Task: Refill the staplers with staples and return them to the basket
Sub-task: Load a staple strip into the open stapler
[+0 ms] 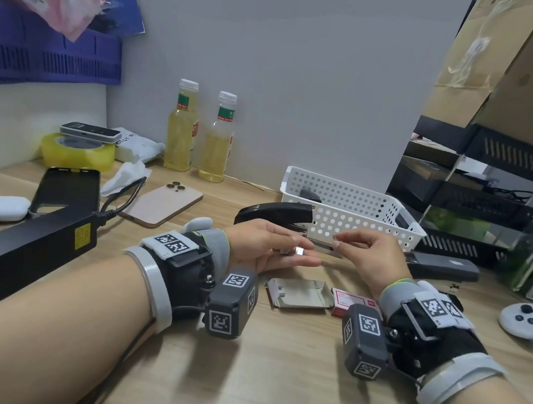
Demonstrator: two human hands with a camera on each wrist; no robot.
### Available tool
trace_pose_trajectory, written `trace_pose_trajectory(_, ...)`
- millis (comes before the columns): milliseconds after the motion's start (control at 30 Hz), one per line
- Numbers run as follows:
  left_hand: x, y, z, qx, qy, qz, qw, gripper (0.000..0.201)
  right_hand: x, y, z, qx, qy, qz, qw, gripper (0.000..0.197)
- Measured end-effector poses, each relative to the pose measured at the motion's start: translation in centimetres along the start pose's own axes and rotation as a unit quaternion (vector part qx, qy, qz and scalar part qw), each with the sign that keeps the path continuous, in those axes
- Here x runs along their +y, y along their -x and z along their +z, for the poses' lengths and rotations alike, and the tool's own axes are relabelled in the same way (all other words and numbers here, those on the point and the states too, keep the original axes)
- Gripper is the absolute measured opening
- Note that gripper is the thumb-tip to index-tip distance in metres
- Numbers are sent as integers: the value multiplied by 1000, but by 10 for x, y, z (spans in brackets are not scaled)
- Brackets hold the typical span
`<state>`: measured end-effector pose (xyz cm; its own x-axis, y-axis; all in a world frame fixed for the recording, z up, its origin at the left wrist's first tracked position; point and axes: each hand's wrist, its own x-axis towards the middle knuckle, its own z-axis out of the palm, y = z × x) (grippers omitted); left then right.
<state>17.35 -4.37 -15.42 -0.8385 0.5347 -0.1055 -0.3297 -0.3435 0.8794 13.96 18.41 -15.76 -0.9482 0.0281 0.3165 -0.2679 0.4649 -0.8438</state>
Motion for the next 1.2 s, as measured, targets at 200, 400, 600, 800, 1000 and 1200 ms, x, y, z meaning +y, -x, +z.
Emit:
trace_pose_trajectory(200, -2, -4, -1, 9, -1, 2, 1000, 34, 0, -1, 6, -34, 36, 16, 999, 9)
trace_pose_trajectory(400, -1, -4, -1, 6, 18, -4, 1000, 31, 1, -1, 7, -43, 23, 22, 999, 10)
trace_pose_trajectory(600, 1, -3, -1, 0, 10, -11, 1000, 31, 0, -1, 6, -43, 10, 20, 999, 10)
trace_pose_trajectory(800, 1, -4, -1, 4, 11, -8, 1000, 31, -1, 1, 5, -42, 9, 23, 999, 9)
trace_pose_trajectory(1000, 0, -5, 0, 9, 10, -4, 1000, 38, -2, 2, 5, -45, 23, 31, 998, 9)
trace_pose_trajectory(1200, -1, -4, 0, 6, -10, -3, 1000, 38, -3, 3, 4, -41, 36, 25, 998, 4)
